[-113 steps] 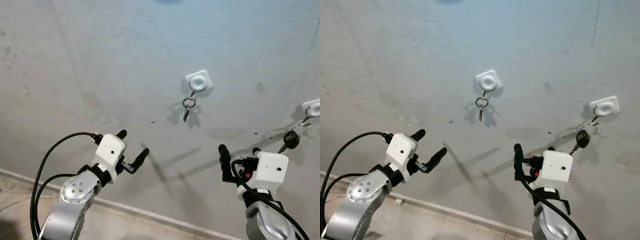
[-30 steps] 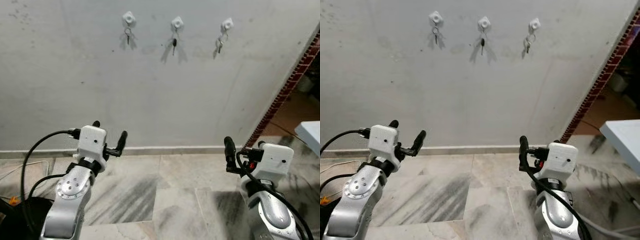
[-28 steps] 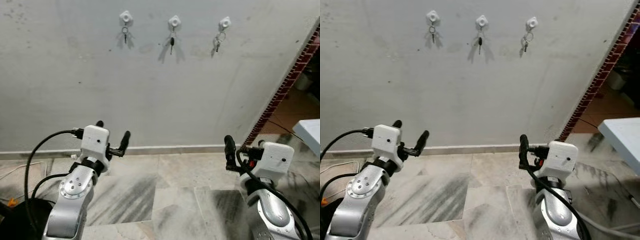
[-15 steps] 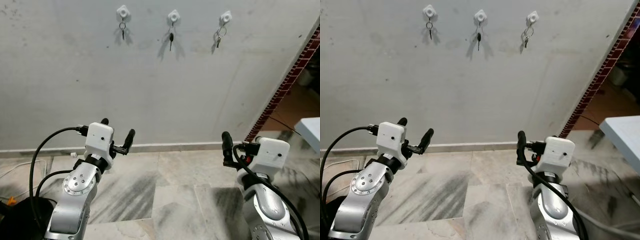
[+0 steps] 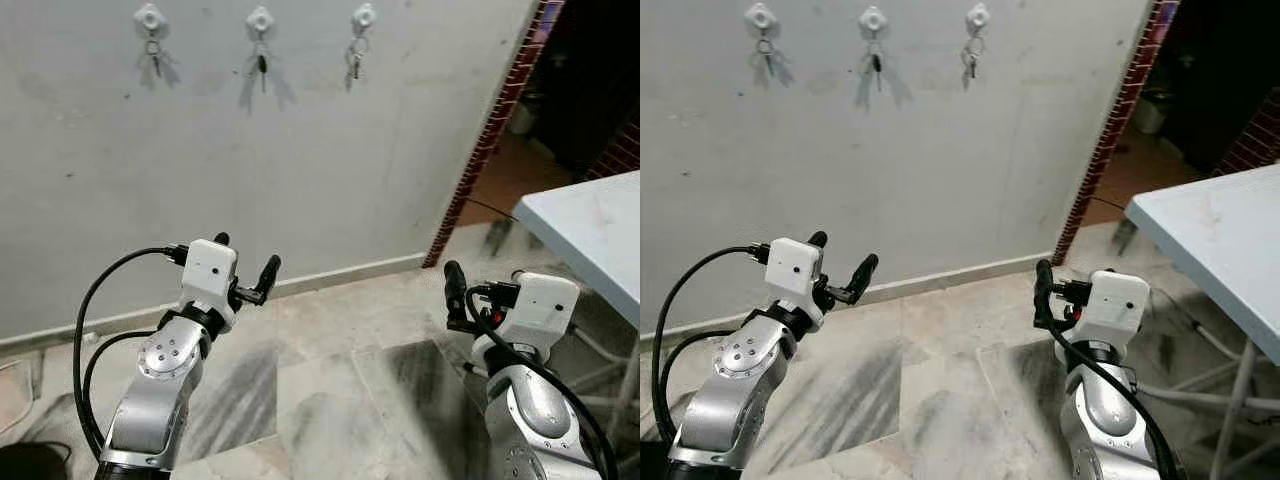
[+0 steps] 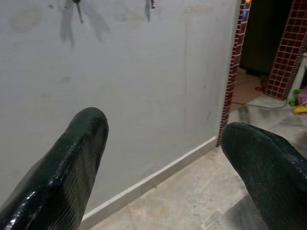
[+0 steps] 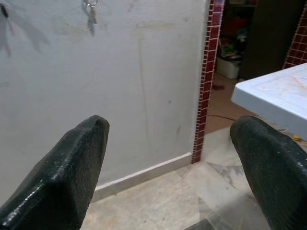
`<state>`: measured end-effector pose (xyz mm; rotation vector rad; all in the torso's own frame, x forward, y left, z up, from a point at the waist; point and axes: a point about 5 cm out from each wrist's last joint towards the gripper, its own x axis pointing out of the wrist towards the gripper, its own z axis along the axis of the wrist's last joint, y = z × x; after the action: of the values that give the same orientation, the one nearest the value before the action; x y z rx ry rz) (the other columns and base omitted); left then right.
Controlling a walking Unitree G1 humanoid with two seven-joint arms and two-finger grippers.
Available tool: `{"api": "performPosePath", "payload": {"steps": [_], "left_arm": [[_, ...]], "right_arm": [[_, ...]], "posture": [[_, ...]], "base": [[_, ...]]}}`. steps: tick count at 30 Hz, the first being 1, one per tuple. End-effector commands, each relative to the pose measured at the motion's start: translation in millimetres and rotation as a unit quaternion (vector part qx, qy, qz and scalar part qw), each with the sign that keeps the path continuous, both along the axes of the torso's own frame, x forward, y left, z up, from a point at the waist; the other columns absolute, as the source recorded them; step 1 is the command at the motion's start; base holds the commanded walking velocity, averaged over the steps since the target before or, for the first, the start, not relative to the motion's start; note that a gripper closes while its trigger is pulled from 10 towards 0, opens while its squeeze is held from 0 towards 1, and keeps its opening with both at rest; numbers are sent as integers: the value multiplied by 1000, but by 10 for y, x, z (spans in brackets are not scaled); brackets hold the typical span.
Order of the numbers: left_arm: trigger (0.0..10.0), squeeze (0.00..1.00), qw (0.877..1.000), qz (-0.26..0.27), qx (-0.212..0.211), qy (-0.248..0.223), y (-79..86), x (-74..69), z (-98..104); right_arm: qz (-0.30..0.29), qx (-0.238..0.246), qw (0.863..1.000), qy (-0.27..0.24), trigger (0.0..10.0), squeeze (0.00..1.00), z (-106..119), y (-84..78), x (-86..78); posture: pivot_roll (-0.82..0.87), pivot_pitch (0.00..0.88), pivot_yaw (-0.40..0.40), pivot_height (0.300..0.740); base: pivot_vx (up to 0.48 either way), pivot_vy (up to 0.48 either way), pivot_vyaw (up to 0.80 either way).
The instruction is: Hang keys on a hook
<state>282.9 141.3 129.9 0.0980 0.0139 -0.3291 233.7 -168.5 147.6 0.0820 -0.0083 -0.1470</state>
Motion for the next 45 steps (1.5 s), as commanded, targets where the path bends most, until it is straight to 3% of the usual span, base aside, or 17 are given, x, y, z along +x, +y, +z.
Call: {"api": "performPosePath", "payload": {"steps": [1, 22, 45], "left_arm": [[10000, 0, 1000, -12, -9, -4, -38, 24, 19], [10000, 0, 998, -53, -33, -2, -169, 6, 2], [10000, 0, 997, -62, -35, -1, -180, -4, -6]], "right_arm": [[-8, -7, 1000, 0, 10000, 0, 9, -28, 19], [-1, -15, 1000, -5, 10000, 0, 38, -31, 44], [3, -13, 1000, -6, 10000, 0, 37, -8, 60]], "posture": [[20, 0, -32, 740], [7, 0, -47, 740], [11, 0, -41, 740]], "base": [[0, 0, -781], [0, 0, -687], [296, -315, -104]]}}
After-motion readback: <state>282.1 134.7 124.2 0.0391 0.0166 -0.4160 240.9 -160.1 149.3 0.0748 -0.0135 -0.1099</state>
